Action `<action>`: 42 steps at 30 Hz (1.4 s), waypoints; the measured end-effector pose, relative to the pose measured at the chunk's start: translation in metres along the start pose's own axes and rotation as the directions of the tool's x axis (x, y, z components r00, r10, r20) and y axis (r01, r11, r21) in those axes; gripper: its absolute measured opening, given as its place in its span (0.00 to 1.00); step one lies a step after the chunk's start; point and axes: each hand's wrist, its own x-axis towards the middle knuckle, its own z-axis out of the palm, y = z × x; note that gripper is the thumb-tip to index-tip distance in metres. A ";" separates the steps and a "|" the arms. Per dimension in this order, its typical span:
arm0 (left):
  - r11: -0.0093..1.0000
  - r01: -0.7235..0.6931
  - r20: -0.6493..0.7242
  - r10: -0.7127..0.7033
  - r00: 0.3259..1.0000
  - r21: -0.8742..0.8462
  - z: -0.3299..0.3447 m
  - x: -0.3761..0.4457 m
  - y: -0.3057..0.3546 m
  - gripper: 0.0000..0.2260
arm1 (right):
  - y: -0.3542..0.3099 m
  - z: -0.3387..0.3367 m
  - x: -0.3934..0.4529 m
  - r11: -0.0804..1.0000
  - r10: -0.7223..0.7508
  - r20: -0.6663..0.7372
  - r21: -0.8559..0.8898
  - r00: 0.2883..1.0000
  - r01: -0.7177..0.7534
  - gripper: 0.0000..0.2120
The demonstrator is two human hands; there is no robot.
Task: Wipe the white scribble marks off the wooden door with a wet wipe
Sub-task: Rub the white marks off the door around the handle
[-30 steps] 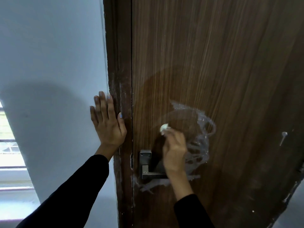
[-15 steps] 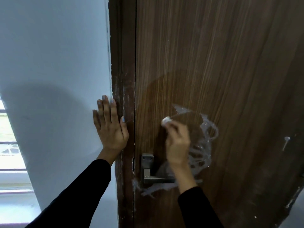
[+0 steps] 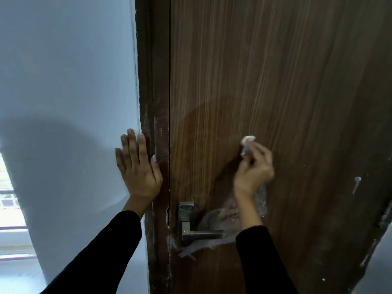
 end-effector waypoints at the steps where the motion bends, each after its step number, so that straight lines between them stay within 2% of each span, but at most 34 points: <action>1: 1.000 0.003 0.000 -0.003 1.000 -0.001 0.000 -0.001 0.000 0.26 | -0.002 0.001 0.008 0.993 0.120 -0.108 0.028 0.987 -0.118 0.15; 2: 1.000 0.005 0.001 -0.005 1.000 -0.001 0.000 -0.001 0.000 0.26 | -0.006 0.004 0.006 0.989 0.147 -0.130 0.026 0.980 -0.145 0.15; 3: 1.000 0.005 0.001 -0.005 1.000 -0.001 0.000 -0.001 0.000 0.26 | -0.009 0.008 -0.006 0.996 0.094 -0.057 0.015 0.994 -0.093 0.16; 4: 1.000 0.003 0.000 -0.003 1.000 0.000 0.000 -0.001 -0.001 0.26 | -0.012 0.010 -0.024 1.000 -0.001 0.084 0.021 0.996 0.000 0.17; 5: 1.000 -0.001 0.000 0.001 1.000 0.002 0.000 0.000 -0.002 0.26 | -0.015 0.009 -0.046 0.991 -0.135 0.237 0.038 0.962 0.129 0.17; 7: 1.000 -0.007 0.001 0.007 1.000 -0.002 0.000 -0.001 -0.002 0.26 | -0.010 0.003 -0.084 0.904 -0.409 0.458 0.089 0.789 0.417 0.13; 8: 1.000 -0.007 0.002 0.007 1.000 -0.005 0.000 -0.001 -0.002 0.26 | -0.003 -0.002 -0.093 0.853 -0.492 0.514 0.121 0.703 0.508 0.12; 9: 1.000 -0.004 0.001 0.004 1.000 -0.009 0.000 -0.001 -0.002 0.26 | 0.005 -0.006 -0.093 0.828 -0.523 0.544 0.141 0.656 0.543 0.12; 10: 1.000 -0.001 -0.003 0.001 1.000 -0.013 0.000 -0.001 -0.001 0.26 | 0.011 -0.010 -0.086 0.844 -0.497 0.558 0.134 0.664 0.519 0.14; 11: 1.000 -0.001 -0.006 0.001 1.000 -0.015 0.000 -0.001 -0.001 0.26 | 0.017 -0.013 -0.074 0.880 -0.440 0.530 0.094 0.725 0.465 0.16; 12: 1.000 -0.002 -0.008 0.002 1.000 -0.016 0.000 -0.001 -0.001 0.26 | 0.021 -0.016 -0.060 0.923 -0.354 0.454 0.029 0.818 0.383 0.18; 14: 1.000 -0.002 -0.010 0.002 1.000 -0.014 0.000 -0.001 -0.001 0.25 | 0.026 -0.020 -0.023 0.987 -0.127 0.201 -0.073 0.971 0.144 0.18; 15: 1.000 -0.001 -0.012 0.001 1.000 -0.013 0.000 -0.001 0.000 0.25 | 0.026 -0.018 -0.007 0.996 -0.032 0.071 -0.077 0.997 0.038 0.17; 16: 1.000 0.001 -0.017 -0.001 1.000 -0.013 0.000 -0.002 0.001 0.25 | 0.024 -0.013 0.002 0.998 0.029 -0.027 -0.059 0.999 -0.030 0.16; 17: 1.000 0.002 -0.022 -0.002 1.000 -0.012 0.000 -0.002 0.001 0.25 | 0.018 -0.006 0.001 0.998 0.045 -0.051 -0.037 0.998 -0.047 0.17; 18: 1.000 0.002 -0.024 -0.003 1.000 -0.010 0.000 -0.002 0.001 0.25 | 0.009 0.003 -0.009 1.000 0.003 0.010 -0.027 1.000 -0.002 0.17; 19: 1.000 0.000 -0.020 0.000 1.000 -0.007 0.000 -0.001 0.001 0.25 | 0.001 0.010 -0.026 0.994 -0.111 0.138 0.002 0.984 0.112 0.17; 20: 1.000 -0.005 -0.015 0.005 1.000 -0.004 0.000 -0.001 0.000 0.25 | -0.007 0.015 -0.048 0.961 -0.275 0.287 0.042 0.918 0.275 0.16; 22: 1.000 -0.010 -0.010 0.010 1.000 -0.003 0.000 -0.002 -0.002 0.25 | -0.009 0.019 -0.090 0.846 -0.514 0.473 0.143 0.715 0.514 0.16; 23: 1.000 -0.006 -0.011 0.006 1.000 -0.003 0.000 -0.002 -0.003 0.25 | -0.003 0.015 -0.104 0.816 -0.555 0.525 0.192 0.645 0.545 0.15; 25: 1.000 0.011 -0.020 -0.011 1.000 -0.003 0.000 -0.004 -0.004 0.25 | 0.016 -0.003 -0.111 0.833 -0.523 0.609 0.217 0.597 0.509 0.15; 26: 1.000 0.017 -0.024 -0.017 1.000 -0.002 0.001 -0.004 -0.003 0.25 | 0.025 -0.016 -0.103 0.849 -0.491 0.607 0.173 0.625 0.499 0.15; 28: 1.000 0.024 -0.022 -0.024 0.999 0.001 0.002 -0.004 -0.002 0.25 | 0.042 -0.033 -0.079 0.900 -0.383 0.493 0.010 0.782 0.435 0.16; 30: 1.000 0.028 -0.023 -0.028 0.999 0.010 0.003 -0.004 -0.001 0.25 | 0.047 -0.036 -0.045 0.976 -0.160 0.271 -0.101 0.949 0.193 0.17; 31: 0.999 0.029 -0.024 -0.029 0.999 0.013 0.003 -0.004 -0.001 0.25 | 0.045 -0.034 -0.033 0.991 -0.073 0.179 -0.099 0.981 0.092 0.17; 32: 0.999 0.029 -0.027 -0.029 0.999 0.013 0.003 -0.005 -0.001 0.25 | 0.040 -0.030 -0.030 0.996 -0.027 0.136 -0.082 0.990 0.038 0.16; 33: 1.000 0.027 -0.029 -0.027 0.999 0.009 0.004 -0.005 -0.001 0.25 | 0.034 -0.024 -0.036 0.997 -0.031 0.158 -0.061 0.987 0.041 0.16; 34: 1.000 0.024 -0.029 -0.024 0.999 0.004 0.004 -0.005 -0.001 0.25 | 0.029 -0.020 -0.049 0.994 -0.082 0.243 -0.046 0.967 0.096 0.16; 35: 1.000 0.021 -0.028 -0.021 0.999 0.001 0.004 -0.005 -0.002 0.25 | 0.025 -0.018 -0.068 0.981 -0.165 0.362 -0.031 0.917 0.189 0.18; 37: 1.000 0.021 -0.023 -0.021 1.000 -0.003 0.003 -0.005 -0.002 0.25 | 0.028 -0.023 -0.106 0.915 -0.342 0.580 0.027 0.739 0.403 0.19; 38: 1.000 0.023 -0.021 -0.023 1.000 -0.005 0.003 -0.005 -0.002 0.25 | 0.034 -0.029 -0.115 0.894 -0.371 0.647 0.054 0.666 0.446 0.18; 39: 1.000 0.023 -0.022 -0.023 0.999 -0.005 0.002 -0.006 -0.003 0.25 | 0.042 -0.036 -0.115 0.900 -0.347 0.689 0.053 0.637 0.433 0.19; 40: 1.000 0.022 -0.025 -0.022 0.999 0.000 0.002 -0.005 -0.003 0.25 | 0.047 -0.042 -0.108 0.926 -0.275 0.698 0.006 0.662 0.378 0.20; 42: 1.000 0.026 -0.024 -0.026 0.999 0.010 0.003 -0.005 -0.002 0.25 | 0.058 -0.051 -0.083 0.970 -0.097 0.561 -0.133 0.822 0.205 0.18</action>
